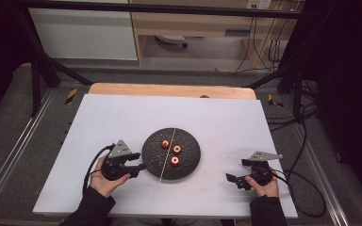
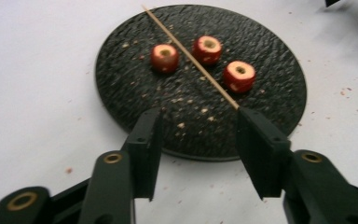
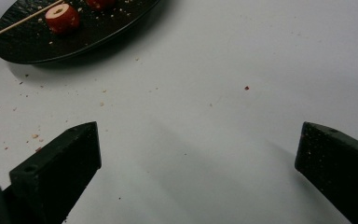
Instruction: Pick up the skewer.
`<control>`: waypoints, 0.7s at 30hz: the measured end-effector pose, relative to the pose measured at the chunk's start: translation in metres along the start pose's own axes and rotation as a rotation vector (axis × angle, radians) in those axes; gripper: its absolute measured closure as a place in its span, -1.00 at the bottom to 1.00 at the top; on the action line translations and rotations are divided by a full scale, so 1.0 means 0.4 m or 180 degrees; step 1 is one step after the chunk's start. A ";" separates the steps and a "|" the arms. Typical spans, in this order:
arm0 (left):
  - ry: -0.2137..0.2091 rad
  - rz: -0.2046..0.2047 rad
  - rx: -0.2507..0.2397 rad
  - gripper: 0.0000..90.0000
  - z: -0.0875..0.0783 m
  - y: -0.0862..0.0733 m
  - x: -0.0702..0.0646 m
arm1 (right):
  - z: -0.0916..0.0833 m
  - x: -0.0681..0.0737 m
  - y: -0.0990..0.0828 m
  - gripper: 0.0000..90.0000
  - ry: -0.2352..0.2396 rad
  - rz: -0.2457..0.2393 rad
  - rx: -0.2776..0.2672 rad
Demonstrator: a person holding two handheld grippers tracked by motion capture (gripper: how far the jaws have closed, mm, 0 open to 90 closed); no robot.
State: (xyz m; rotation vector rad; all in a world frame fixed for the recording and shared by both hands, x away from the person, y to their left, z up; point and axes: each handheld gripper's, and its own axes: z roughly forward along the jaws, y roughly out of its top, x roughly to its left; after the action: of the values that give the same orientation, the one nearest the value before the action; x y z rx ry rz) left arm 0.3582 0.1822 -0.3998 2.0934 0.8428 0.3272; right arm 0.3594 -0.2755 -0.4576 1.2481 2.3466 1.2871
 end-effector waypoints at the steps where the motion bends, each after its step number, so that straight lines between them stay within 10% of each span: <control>1: -0.0011 0.0013 0.0007 0.19 0.005 0.004 -0.005 | 0.000 0.000 0.000 -0.98 0.0002 -0.0005 -0.0004; 21: -0.0210 0.0085 0.0245 0.94 0.115 0.040 -0.081 | 0.001 0.001 0.000 -0.98 0.0012 -0.0001 0.0002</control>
State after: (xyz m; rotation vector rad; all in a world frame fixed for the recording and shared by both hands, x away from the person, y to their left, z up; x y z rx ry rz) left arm 0.3643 0.1256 -0.4138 2.1764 0.8005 0.2419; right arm 0.3593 -0.2750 -0.4579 1.2467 2.3498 1.2897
